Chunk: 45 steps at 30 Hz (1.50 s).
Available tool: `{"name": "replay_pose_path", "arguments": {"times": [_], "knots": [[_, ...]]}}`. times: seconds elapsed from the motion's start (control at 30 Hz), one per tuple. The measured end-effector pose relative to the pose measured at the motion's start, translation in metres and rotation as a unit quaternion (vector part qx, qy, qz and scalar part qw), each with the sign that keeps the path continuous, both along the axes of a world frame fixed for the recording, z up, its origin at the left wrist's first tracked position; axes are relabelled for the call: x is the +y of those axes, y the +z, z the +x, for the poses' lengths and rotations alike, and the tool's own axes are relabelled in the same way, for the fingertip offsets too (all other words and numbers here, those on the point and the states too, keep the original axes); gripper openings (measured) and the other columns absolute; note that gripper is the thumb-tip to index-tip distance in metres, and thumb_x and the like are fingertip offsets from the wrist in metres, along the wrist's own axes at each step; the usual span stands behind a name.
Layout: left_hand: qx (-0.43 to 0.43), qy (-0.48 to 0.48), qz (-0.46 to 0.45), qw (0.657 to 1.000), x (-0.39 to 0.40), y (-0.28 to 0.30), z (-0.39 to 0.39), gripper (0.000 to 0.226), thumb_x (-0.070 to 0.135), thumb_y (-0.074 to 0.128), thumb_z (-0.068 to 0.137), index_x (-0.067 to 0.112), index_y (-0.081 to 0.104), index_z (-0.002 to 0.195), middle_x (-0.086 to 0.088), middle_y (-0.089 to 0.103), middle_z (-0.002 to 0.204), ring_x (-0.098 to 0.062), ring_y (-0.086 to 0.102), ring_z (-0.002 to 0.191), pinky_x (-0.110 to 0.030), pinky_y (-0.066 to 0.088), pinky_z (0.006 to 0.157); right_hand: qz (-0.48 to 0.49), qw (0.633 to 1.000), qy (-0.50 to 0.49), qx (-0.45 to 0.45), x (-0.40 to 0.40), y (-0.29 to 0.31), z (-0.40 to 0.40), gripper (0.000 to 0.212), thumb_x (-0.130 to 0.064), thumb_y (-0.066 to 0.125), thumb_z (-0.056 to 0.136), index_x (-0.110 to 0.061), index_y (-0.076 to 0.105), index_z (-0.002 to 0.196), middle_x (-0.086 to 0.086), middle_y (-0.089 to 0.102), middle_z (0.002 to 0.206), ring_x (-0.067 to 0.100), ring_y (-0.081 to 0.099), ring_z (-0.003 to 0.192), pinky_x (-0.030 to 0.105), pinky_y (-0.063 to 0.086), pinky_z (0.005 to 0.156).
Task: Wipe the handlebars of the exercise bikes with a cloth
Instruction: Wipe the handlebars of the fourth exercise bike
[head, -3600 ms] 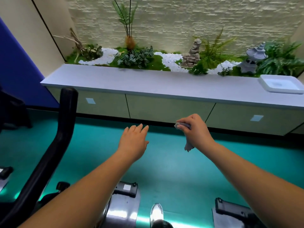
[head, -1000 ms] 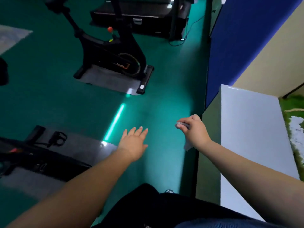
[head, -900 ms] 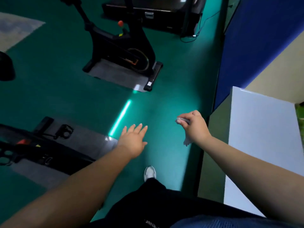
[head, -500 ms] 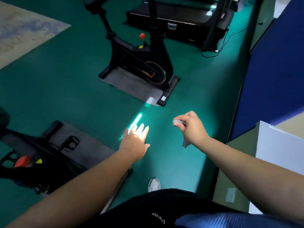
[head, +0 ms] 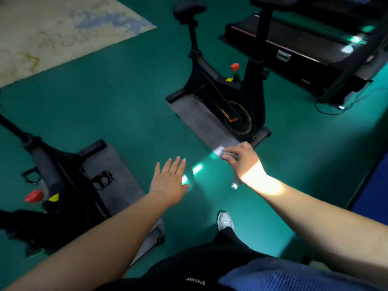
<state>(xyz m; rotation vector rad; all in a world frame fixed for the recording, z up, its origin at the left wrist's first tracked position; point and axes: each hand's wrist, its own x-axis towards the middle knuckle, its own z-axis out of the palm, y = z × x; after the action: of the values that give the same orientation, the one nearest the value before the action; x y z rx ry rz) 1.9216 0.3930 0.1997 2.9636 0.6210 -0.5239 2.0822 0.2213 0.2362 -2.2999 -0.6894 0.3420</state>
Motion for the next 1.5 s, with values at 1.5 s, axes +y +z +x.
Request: {"name": "replay_pose_path", "arguments": {"times": [1.5], "knots": [[-0.023,0.645,0.005,0.764,0.212,0.003,-0.029,0.065,0.047,0.031,0.099,0.025,0.001,0.153,0.002,0.0,0.161,-0.021,0.002,0.147,-0.043,0.004,0.119,-0.035,0.755,0.652,0.062,0.511,-0.008,0.016,0.014,-0.026,0.065,0.089,-0.024,0.071,0.101,-0.007,0.047,0.097,0.008,0.053,0.095,0.018,0.04,0.088]]}}
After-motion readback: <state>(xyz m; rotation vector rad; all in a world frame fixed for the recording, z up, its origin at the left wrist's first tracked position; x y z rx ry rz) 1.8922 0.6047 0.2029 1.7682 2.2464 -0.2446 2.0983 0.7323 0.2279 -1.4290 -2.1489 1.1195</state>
